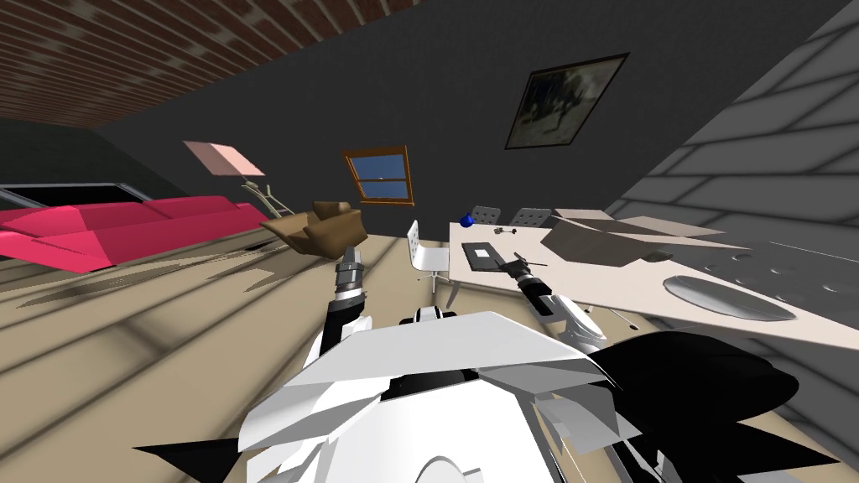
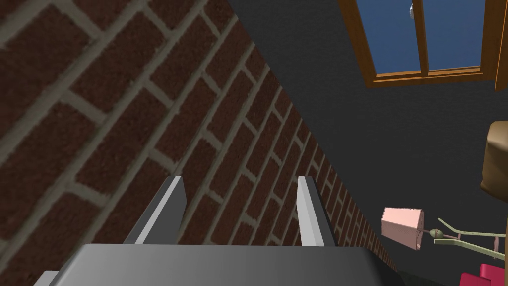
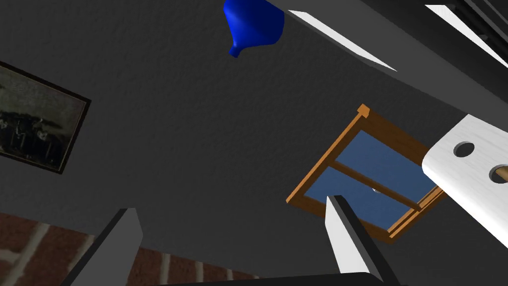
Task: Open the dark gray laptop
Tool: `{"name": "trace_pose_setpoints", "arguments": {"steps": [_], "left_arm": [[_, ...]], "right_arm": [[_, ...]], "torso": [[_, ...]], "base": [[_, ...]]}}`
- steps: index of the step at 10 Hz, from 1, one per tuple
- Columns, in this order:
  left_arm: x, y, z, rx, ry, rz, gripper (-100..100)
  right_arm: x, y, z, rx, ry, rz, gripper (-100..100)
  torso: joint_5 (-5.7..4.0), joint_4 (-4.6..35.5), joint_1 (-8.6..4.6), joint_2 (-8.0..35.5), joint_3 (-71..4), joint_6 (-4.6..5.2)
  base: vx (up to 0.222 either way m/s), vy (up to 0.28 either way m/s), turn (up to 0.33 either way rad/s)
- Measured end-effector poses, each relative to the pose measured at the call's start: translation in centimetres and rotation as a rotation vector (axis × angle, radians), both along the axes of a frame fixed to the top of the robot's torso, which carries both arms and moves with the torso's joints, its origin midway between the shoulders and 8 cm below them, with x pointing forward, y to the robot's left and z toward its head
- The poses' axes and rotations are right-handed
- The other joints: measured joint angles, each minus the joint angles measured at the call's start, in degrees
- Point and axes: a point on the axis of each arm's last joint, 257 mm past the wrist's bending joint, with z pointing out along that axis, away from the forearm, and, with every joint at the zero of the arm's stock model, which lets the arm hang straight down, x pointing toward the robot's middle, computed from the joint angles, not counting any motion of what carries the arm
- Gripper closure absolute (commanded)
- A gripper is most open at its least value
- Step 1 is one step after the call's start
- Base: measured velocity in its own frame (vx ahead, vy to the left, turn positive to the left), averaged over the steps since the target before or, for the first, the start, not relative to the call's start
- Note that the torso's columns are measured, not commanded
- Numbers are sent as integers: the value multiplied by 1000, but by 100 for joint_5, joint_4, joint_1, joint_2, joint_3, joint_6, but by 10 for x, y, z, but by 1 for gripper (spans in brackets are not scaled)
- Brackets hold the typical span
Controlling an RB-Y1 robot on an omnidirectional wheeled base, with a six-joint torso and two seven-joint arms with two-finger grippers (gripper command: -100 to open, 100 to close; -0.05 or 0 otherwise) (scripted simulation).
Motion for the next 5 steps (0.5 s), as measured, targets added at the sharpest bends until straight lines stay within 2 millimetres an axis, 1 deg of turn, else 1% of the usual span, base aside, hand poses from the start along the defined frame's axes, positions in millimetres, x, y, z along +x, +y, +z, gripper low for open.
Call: {"name": "trace_pose_setpoints", "arguments": {"steps": [5], "left_arm": [[0,0,0,0,0,0,0]], "right_arm": [[6,6,2,-188,30,-4,-100]], "torso": [[1,0,2,-1,-1,0]], "base": [[-20,-42,15]]}}
